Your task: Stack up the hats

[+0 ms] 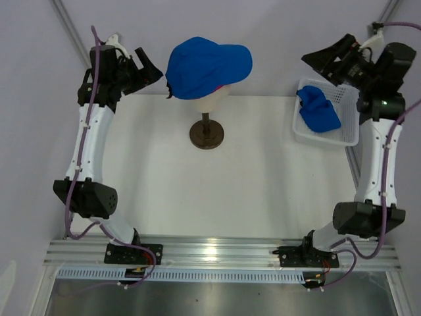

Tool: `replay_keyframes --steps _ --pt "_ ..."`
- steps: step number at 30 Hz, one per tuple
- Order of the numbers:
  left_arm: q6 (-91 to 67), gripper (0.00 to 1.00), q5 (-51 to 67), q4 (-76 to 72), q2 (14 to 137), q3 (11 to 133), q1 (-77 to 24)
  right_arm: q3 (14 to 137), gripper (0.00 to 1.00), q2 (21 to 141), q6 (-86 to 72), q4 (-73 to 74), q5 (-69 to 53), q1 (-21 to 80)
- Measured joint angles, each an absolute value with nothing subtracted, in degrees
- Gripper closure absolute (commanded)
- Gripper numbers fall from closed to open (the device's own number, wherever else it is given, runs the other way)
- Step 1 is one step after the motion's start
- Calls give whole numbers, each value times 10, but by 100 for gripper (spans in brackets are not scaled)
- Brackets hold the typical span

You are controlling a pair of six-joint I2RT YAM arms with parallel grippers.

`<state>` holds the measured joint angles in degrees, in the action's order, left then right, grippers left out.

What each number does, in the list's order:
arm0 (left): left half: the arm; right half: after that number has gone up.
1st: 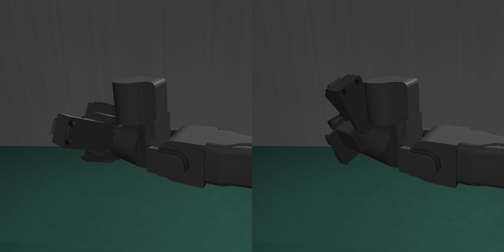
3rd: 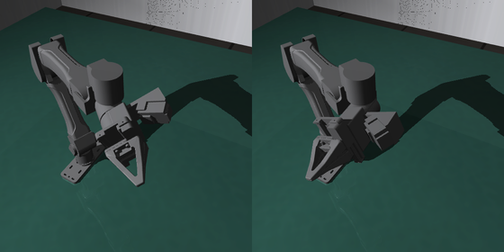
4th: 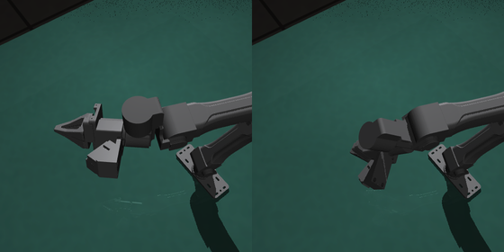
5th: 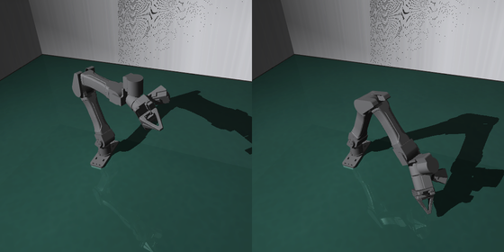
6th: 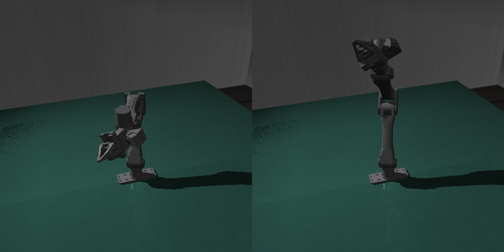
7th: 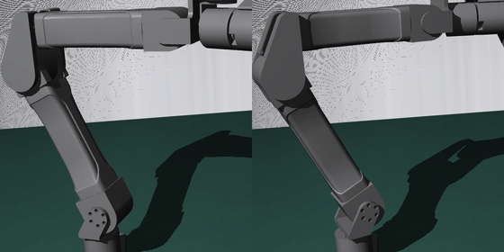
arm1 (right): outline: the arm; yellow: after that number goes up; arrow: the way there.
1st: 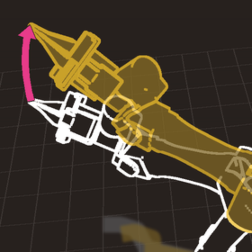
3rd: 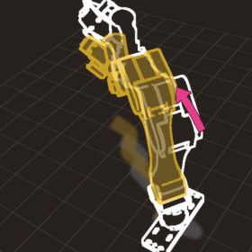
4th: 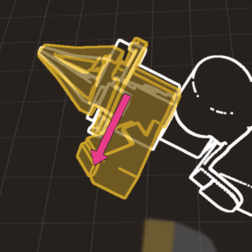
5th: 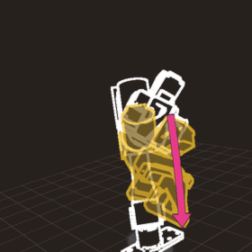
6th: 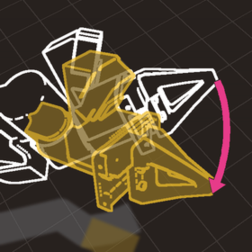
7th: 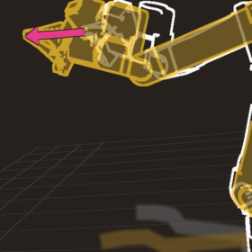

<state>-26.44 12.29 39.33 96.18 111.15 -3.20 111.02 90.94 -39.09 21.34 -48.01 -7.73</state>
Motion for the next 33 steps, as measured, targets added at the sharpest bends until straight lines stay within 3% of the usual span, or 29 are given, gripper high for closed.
replay_keyframes --steps 8,13,18,33 --pt "-259 0 121 414 914 1141 39 990 8 816 -310 293 -295 -208" --pt "-247 0 119 410 829 1102 59 896 7 873 -272 289 -200 -212" --pt "-237 0 138 383 712 980 58 874 8 956 -253 258 -137 -212" --pt "-209 0 146 283 596 705 57 1119 15 1307 -196 168 -70 -153"
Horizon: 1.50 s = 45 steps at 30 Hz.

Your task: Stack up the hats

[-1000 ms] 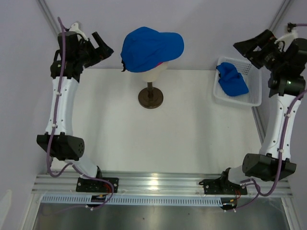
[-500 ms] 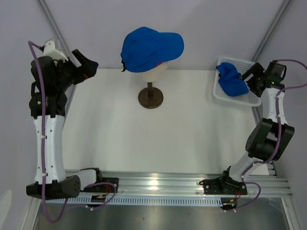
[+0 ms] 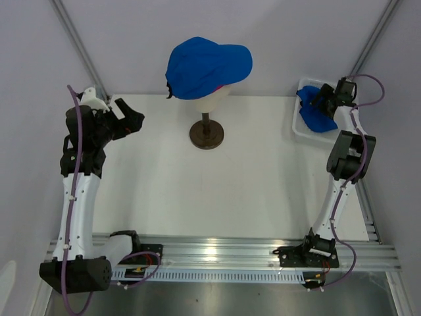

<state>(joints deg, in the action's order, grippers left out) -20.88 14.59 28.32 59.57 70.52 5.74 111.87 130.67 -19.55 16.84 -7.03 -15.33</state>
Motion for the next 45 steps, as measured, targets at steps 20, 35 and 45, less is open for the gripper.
replay_keyframes --steps 20,35,45 --pt "-204 0 127 271 693 722 57 1279 88 1448 -180 107 -6 -120" --pt "-204 0 140 316 663 762 49 1206 100 1280 -185 150 -117 -130" --pt "-252 2 102 338 574 843 -192 1078 100 976 -195 132 -277 -112"
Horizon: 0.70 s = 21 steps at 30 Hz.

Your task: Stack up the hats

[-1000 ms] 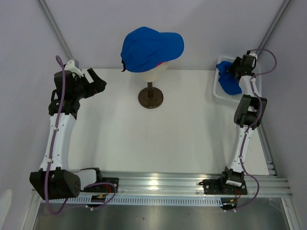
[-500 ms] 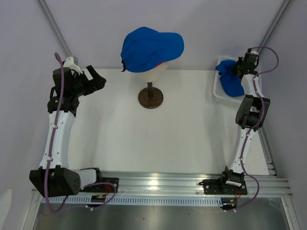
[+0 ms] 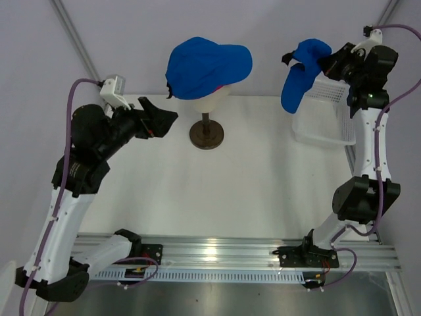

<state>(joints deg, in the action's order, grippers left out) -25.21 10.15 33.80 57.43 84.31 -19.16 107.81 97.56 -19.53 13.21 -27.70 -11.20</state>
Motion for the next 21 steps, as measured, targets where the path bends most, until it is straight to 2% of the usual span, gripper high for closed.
replay_keyframes --steps 8,16,21 --pt "-318 2 98 269 596 839 -276 919 100 866 -209 136 -425 -97" --pt "-362 5 117 248 727 921 -354 871 100 759 -209 154 -484 -60" --pt "-405 8 116 243 760 860 -405 801 100 667 -207 148 -501 -47"
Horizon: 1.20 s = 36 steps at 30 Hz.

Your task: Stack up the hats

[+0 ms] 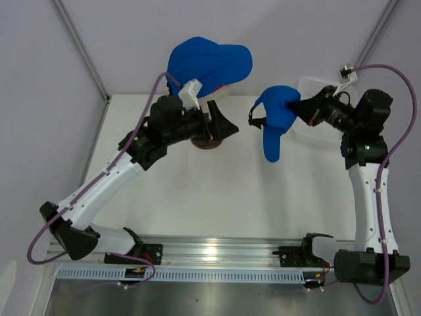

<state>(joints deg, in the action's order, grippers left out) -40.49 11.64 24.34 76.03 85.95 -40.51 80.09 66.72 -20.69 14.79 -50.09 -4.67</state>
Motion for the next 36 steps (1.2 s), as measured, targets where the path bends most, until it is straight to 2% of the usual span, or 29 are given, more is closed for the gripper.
replay_keyframes --steps 8,25,28,29,30,36 --pt "-451 11 111 230 785 804 -425 703 100 601 -199 172 -509 -33" --pt "-496 16 117 208 879 825 -465 670 100 579 -198 170 -522 -24" --pt "-502 27 116 206 888 845 -466 665 100 570 -199 168 -524 -21" --pt "-503 39 115 207 892 854 -466 665 100 567 -199 168 -524 -21" --pt "-506 44 111 207 896 862 -468 665 100 564 -198 168 -524 -20" --pt "-503 59 96 212 907 876 -477 657 100 559 -204 153 -529 -19"
